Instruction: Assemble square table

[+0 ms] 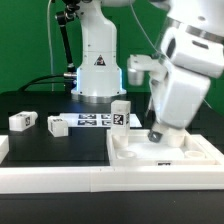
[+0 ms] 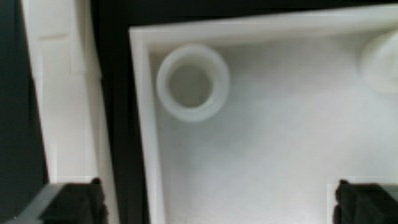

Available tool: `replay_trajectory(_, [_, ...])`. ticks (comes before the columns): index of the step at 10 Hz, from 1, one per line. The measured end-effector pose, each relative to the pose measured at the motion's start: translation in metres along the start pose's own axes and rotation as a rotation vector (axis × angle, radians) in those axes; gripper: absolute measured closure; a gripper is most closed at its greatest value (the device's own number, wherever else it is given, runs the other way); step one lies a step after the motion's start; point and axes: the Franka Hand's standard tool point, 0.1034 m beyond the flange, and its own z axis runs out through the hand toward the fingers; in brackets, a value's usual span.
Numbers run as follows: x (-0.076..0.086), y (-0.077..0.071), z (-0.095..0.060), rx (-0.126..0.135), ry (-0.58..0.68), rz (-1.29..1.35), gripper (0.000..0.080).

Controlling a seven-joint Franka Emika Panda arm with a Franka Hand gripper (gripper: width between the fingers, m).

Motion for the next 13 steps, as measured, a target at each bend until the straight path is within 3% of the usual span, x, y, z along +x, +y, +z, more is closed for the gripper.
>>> replay_trajectory(3, [-0.037, -0.021, 0.002, 0.011, 0.006, 0.01, 0.0151])
replay_trajectory(7, [-0.038, -0.023, 0.006, 0.021, 0.001, 0.19, 0.0151])
replay_trajectory(11, [-0.074, -0.027, 0.031, 0.063, -0.033, 0.562, 0.0151])
replay_trajectory(13, [-0.071, -0.027, 0.031, 0.061, -0.039, 0.707, 0.0151])
